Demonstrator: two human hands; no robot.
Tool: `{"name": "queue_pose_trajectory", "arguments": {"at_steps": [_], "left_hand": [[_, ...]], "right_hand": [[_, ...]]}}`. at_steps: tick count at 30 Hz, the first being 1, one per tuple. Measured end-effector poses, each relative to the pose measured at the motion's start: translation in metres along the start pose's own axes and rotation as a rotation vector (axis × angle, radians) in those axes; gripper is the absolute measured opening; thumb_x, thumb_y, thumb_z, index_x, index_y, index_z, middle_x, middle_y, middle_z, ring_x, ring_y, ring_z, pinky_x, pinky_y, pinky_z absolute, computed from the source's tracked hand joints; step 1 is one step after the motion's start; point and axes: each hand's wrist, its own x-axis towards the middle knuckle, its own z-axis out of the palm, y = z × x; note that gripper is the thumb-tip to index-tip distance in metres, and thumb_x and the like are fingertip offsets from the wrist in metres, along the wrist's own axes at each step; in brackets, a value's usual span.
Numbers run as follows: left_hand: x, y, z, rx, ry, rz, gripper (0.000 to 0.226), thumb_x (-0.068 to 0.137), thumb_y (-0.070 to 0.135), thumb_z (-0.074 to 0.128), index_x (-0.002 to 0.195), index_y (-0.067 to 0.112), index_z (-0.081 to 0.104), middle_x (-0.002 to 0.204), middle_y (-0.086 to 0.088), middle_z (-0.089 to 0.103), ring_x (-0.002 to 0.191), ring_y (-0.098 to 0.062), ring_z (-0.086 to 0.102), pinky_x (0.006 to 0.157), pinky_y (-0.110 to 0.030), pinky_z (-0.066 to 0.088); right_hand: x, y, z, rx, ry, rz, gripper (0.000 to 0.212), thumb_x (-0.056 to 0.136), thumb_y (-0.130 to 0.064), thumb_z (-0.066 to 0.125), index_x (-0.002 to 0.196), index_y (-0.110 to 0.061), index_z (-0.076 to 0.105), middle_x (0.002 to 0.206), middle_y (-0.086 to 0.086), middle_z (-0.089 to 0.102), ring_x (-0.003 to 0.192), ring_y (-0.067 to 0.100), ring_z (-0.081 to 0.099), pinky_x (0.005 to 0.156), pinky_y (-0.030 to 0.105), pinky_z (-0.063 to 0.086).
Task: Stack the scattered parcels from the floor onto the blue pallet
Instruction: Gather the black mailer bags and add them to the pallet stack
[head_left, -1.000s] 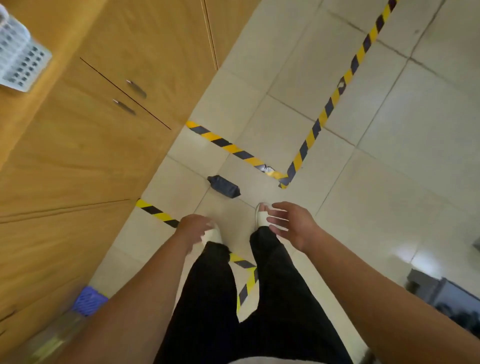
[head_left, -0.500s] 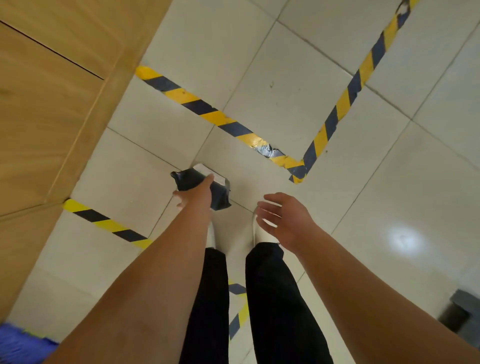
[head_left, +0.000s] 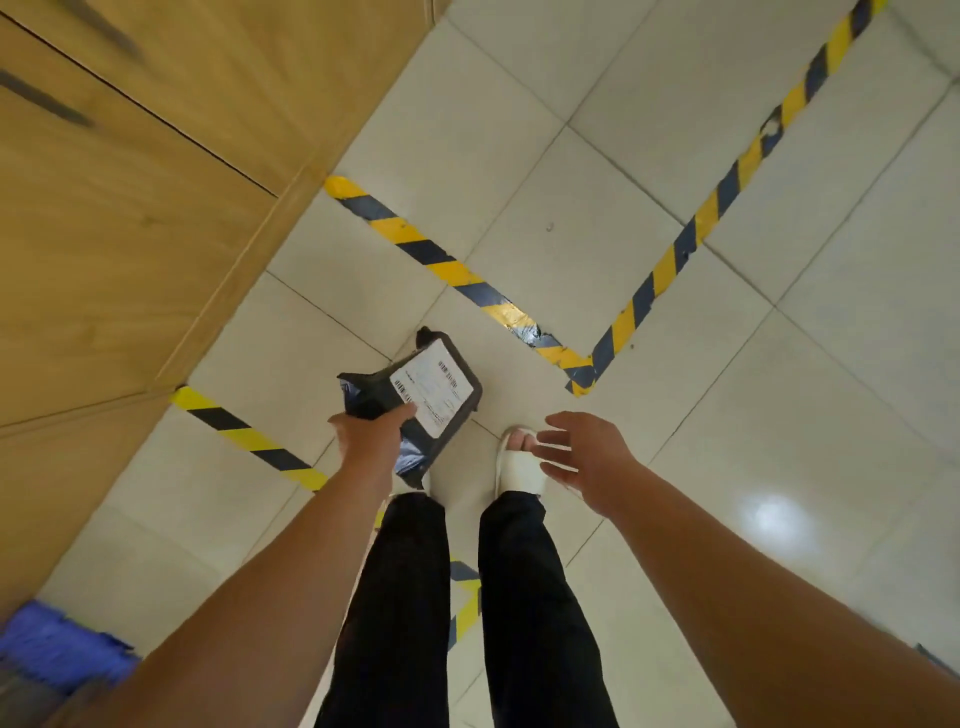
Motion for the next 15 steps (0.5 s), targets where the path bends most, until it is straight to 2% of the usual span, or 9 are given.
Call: {"name": "queue_pose_trajectory", "arguments": {"at_steps": [5, 8, 10, 11, 13, 15], "left_hand": [[-0.097, 0.042, -0.112, 0.054, -0.067, 0.151, 0.070, 0.071, 0.009, 0.087, 0.122, 0.010, 0.039, 0.119, -0.009, 0.058, 0.102, -0.026, 0.057, 0.083, -0.036, 0.049], [-0.155, 0.067, -0.185, 0.076, -0.181, 0.177, 0.078, 0.064, 0.014, 0.091, 0.127, 0.007, 0.044, 0.119, -0.005, 0.064, 0.100, -0.022, 0.064, 0.084, -0.039, 0.055], [-0.196, 0.082, -0.233, 0.089, -0.263, 0.230, 0.077, 0.062, 0.013, 0.091, 0.125, 0.009, 0.046, 0.118, -0.007, 0.067, 0.099, -0.023, 0.068, 0.078, -0.040, 0.058], [-0.216, 0.089, -0.252, 0.096, -0.292, 0.273, 0.075, 0.064, 0.009, 0.091, 0.124, 0.011, 0.046, 0.118, -0.007, 0.067, 0.101, -0.023, 0.068, 0.077, -0.039, 0.058], [-0.253, 0.100, -0.287, 0.114, -0.351, 0.348, 0.073, 0.065, 0.005, 0.090, 0.121, 0.017, 0.046, 0.120, -0.006, 0.063, 0.106, -0.023, 0.065, 0.079, -0.039, 0.056], [-0.290, 0.101, -0.318, 0.134, -0.396, 0.391, 0.071, 0.062, 0.006, 0.091, 0.117, 0.025, 0.048, 0.120, -0.005, 0.063, 0.107, -0.022, 0.065, 0.082, -0.042, 0.057]], "right_hand": [[-0.118, -0.052, 0.013, -0.417, -0.062, -0.067, 0.012, 0.096, -0.011, 0.060, 0.084, -0.011, 0.060, 0.082, 0.006, 0.059, 0.067, 0.017, 0.057, 0.061, 0.027, 0.044], [-0.199, -0.081, 0.024, -0.544, -0.045, -0.272, 0.011, 0.088, -0.009, 0.070, 0.084, -0.013, 0.061, 0.081, 0.009, 0.059, 0.062, 0.017, 0.054, 0.053, 0.024, 0.040], [-0.254, -0.089, 0.037, -0.650, -0.103, -0.506, 0.023, 0.081, -0.008, 0.078, 0.098, -0.014, 0.063, 0.087, 0.010, 0.061, 0.068, 0.018, 0.055, 0.052, 0.021, 0.041], [-0.282, -0.092, 0.047, -0.720, -0.186, -0.599, 0.033, 0.080, -0.007, 0.079, 0.108, -0.014, 0.062, 0.094, 0.007, 0.061, 0.077, 0.016, 0.057, 0.055, 0.015, 0.042], [-0.327, -0.090, 0.065, -0.954, -0.368, -0.770, 0.062, 0.076, -0.015, 0.084, 0.132, -0.017, 0.055, 0.116, -0.001, 0.055, 0.103, 0.012, 0.056, 0.071, 0.012, 0.042], [-0.365, -0.077, 0.078, -1.220, -0.499, -0.878, 0.086, 0.070, -0.027, 0.085, 0.146, -0.026, 0.044, 0.132, -0.007, 0.049, 0.117, 0.009, 0.053, 0.087, 0.021, 0.046]]}}
